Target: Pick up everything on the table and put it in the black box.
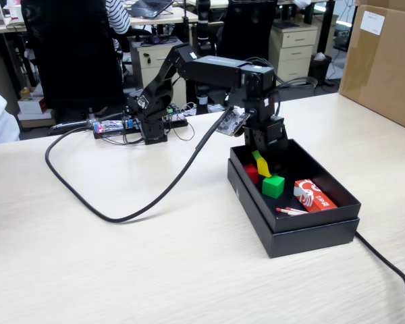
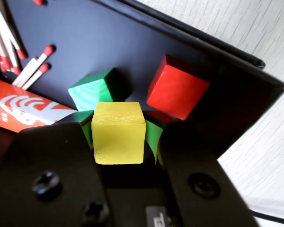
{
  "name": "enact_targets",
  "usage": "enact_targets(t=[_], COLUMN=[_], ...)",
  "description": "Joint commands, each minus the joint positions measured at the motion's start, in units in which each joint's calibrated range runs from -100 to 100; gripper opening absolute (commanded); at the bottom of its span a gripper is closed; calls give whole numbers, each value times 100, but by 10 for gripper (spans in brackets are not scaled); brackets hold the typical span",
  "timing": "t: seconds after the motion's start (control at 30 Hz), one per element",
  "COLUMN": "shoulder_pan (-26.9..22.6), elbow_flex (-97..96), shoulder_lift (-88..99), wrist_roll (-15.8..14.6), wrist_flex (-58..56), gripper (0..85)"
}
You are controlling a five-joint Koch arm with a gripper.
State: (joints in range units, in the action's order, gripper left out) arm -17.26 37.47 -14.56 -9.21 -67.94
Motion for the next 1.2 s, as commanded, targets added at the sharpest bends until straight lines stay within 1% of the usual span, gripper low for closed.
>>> enact_targets(t=[0.0,0.1,0.13,0.27,0.33,0.47,0.57,0.63,0.7,0.9,1.03,1.17], shoulder_pan=[44,44,54,98,127,342,532,869,1055,1768,1963,2051], elbow_flex=[278,160,115,-30,-93,-329,-429,-1000,-1508,-3901,-5560,-7120], shoulder_lift=[142,211,292,785,1152,3172,4147,5329,5880,7498,8358,9242], wrist_roll=[10,15,15,29,34,98,112,190,259,552,694,791], wrist_flex=[-26,-35,-52,-61,-61,-52,-52,-52,34,1114,1961,2842], gripper=[198,330,403,455,464,477,477,479,485,491,496,497])
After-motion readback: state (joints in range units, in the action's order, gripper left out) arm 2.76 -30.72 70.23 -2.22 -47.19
